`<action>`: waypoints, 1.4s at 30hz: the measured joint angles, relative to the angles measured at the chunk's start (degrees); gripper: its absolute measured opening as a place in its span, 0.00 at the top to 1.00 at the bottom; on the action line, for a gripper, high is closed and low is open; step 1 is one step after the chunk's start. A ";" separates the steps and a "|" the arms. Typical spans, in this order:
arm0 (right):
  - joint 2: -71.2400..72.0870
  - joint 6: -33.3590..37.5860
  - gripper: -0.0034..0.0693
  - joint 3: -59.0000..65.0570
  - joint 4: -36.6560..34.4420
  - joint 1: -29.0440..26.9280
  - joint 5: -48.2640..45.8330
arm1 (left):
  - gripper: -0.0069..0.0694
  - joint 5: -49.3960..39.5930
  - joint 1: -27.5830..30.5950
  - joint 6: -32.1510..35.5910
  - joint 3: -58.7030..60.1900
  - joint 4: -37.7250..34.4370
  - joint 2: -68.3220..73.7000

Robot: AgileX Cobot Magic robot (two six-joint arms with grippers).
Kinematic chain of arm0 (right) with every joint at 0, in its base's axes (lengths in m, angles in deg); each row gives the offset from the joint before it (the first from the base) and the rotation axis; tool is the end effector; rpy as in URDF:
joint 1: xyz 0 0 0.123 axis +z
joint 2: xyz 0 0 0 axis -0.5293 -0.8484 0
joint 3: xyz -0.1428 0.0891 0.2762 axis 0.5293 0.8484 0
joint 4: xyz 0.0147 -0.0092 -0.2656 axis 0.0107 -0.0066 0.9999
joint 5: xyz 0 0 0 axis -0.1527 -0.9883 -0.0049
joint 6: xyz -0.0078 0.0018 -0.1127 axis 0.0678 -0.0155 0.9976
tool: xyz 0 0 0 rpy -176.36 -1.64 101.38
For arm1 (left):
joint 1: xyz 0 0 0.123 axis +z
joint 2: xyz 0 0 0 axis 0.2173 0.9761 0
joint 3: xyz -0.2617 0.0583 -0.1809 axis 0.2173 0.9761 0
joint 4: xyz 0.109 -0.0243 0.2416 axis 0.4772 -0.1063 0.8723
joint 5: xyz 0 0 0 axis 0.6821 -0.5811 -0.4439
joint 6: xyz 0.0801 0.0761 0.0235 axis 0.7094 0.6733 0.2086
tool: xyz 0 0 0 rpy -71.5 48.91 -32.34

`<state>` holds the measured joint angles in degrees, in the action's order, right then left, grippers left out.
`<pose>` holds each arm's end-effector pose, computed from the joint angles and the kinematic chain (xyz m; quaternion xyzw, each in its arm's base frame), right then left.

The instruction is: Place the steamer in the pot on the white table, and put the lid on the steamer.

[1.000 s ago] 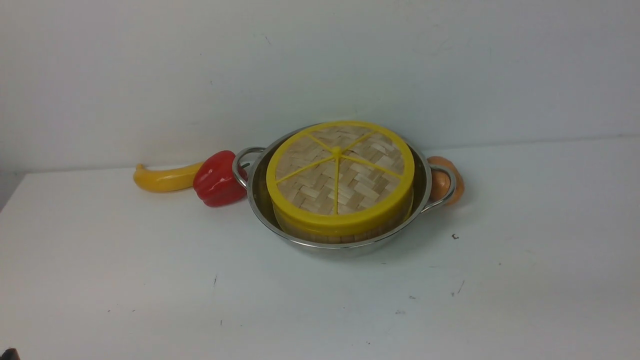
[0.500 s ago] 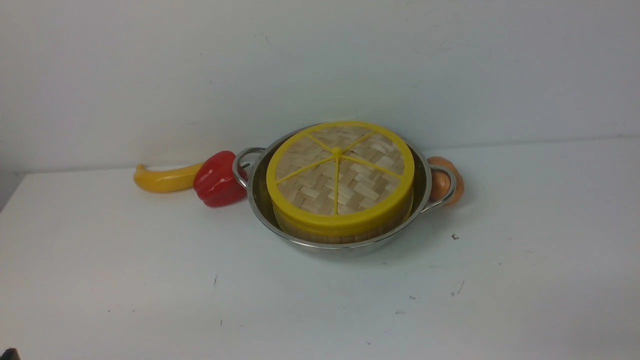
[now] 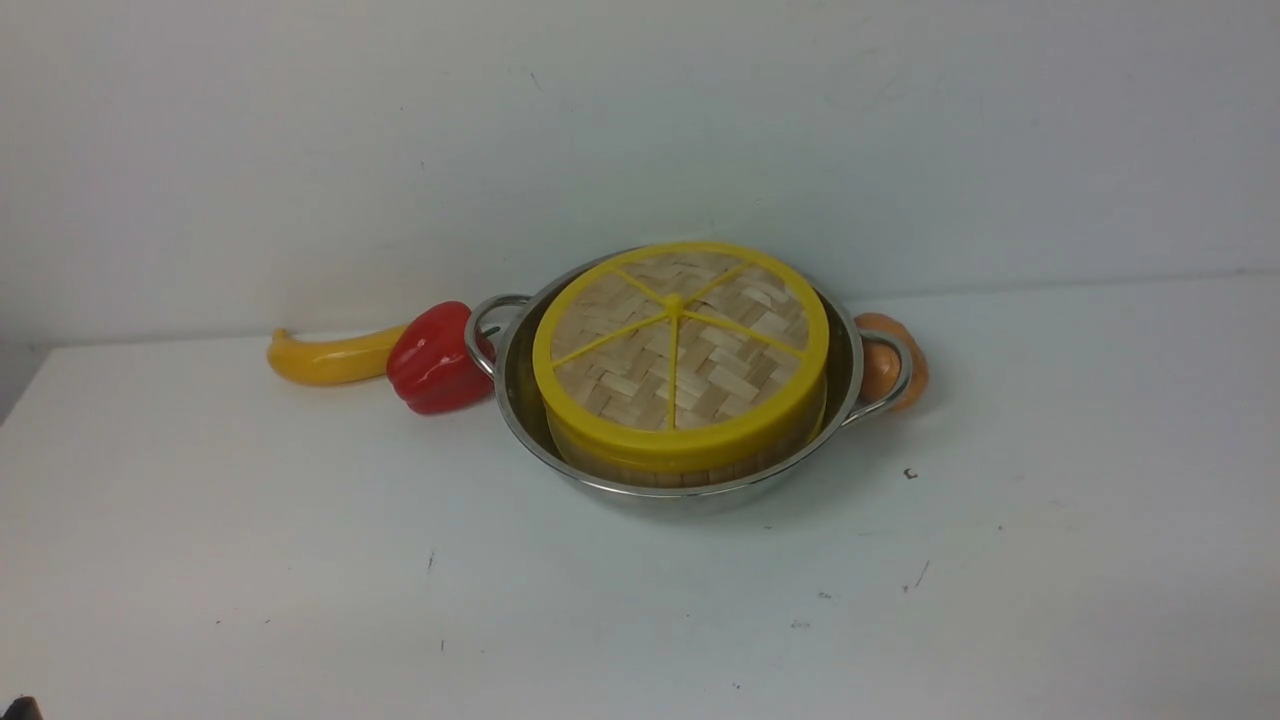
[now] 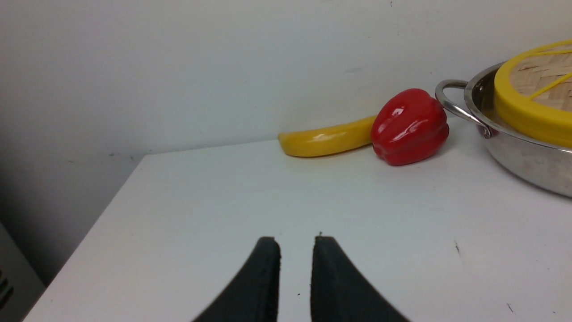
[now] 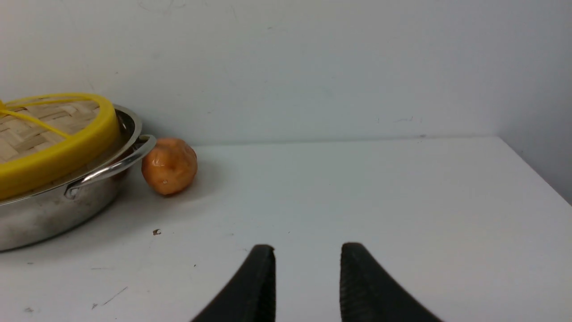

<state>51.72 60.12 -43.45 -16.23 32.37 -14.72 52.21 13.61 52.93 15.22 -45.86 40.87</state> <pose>0.0517 -0.0039 0.1768 0.0298 0.7845 0.0041 0.6194 0.0537 0.0083 0.1922 0.0065 0.7422 0.0613 0.6673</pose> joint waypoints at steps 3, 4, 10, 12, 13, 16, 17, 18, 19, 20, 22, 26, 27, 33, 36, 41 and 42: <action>0.00 -0.08 0.63 0.00 0.00 0.00 0.00 | 0.77 0.00 0.00 0.00 0.00 0.00 0.00; 0.00 -0.08 0.63 0.00 0.00 0.00 0.00 | 0.77 0.00 0.00 0.00 0.00 0.00 0.00; 0.00 -0.08 0.62 0.00 0.00 0.00 0.00 | 0.77 0.00 0.00 0.00 0.00 0.00 0.00; 0.00 -0.08 0.62 0.00 0.00 0.00 0.00 | 0.77 0.00 0.00 0.00 0.00 0.00 0.00; 0.00 -0.02 0.62 0.00 0.00 0.00 0.00 | 0.77 0.00 0.00 0.00 0.00 0.00 0.00; 0.00 -0.02 0.62 0.00 0.00 0.00 0.00 | 0.76 0.00 0.00 0.00 0.00 0.00 0.00; 0.00 -0.02 0.62 0.00 0.00 0.00 0.00 | 0.76 0.00 0.00 0.00 0.00 0.00 0.00; 0.00 -0.02 0.62 0.00 0.00 0.00 0.00 | 0.76 0.00 0.00 0.00 0.00 0.00 0.00; 0.00 -0.02 0.62 0.00 0.00 0.00 0.00 | 0.76 0.00 0.00 0.00 0.00 0.00 0.00; 0.00 -0.02 0.62 0.00 0.00 0.00 0.00 | 0.75 0.00 0.00 0.00 0.00 0.00 0.00; 0.00 -0.02 0.61 0.00 0.00 0.00 0.00 | 0.75 0.00 0.00 0.00 0.00 0.00 0.00; 0.00 -0.02 0.61 0.00 0.00 0.00 0.00 | 0.74 0.00 0.00 0.00 0.00 0.00 0.00; 0.00 -0.02 0.61 0.00 0.00 0.00 0.00 | 0.74 0.00 0.00 0.00 0.00 0.00 0.00; 0.00 -0.02 0.61 0.00 0.00 0.00 0.00 | 0.73 0.00 0.00 0.00 0.00 0.04 0.00; 0.00 -0.02 0.61 0.00 0.00 0.00 0.00 | 0.72 0.00 0.00 0.00 0.00 0.04 0.00; 0.00 -0.02 0.61 0.00 0.00 0.00 0.00 | 0.71 0.00 0.00 0.00 0.00 0.04 0.00; 0.00 -0.02 0.61 0.00 0.00 0.00 0.00 | 0.71 0.00 0.00 0.00 0.00 0.04 0.00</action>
<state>51.72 60.10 -43.45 -16.23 32.37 -14.72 52.21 13.61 52.93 15.22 -45.82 40.87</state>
